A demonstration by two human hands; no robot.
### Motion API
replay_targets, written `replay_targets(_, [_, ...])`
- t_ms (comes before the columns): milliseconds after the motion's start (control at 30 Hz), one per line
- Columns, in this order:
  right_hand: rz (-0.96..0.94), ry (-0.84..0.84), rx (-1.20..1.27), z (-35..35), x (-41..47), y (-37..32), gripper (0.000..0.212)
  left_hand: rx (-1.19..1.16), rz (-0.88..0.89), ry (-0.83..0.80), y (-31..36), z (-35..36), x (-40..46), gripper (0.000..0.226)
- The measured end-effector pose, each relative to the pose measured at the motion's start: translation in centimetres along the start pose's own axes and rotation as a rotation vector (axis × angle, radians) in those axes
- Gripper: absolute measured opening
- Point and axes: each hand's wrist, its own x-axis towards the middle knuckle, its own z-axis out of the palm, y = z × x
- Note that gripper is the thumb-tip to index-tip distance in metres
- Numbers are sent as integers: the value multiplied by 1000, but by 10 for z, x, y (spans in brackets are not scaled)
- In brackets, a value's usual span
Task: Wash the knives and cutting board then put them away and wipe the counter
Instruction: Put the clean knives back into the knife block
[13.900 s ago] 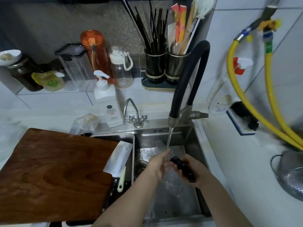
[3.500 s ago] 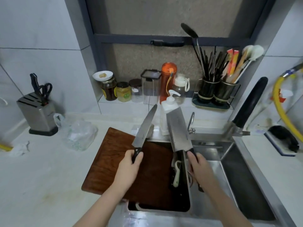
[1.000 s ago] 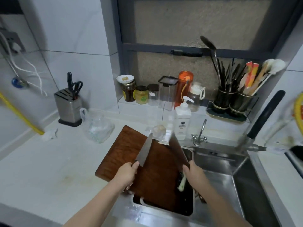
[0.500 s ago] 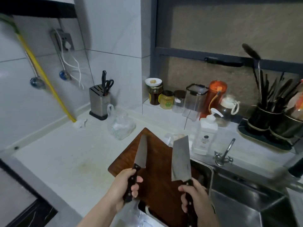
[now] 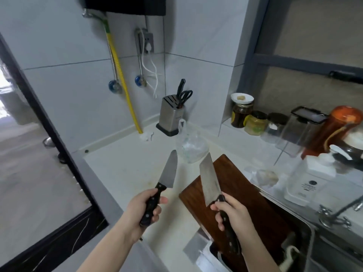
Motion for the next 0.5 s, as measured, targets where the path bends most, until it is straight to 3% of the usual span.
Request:
replay_targets(133, [-10,48,13,53,23,-13,22,15,6,-30,33,-41,25,31])
replay_targets(500, [37,218,171,201,85,-41,9,155,11,-167,166,-136,109,33])
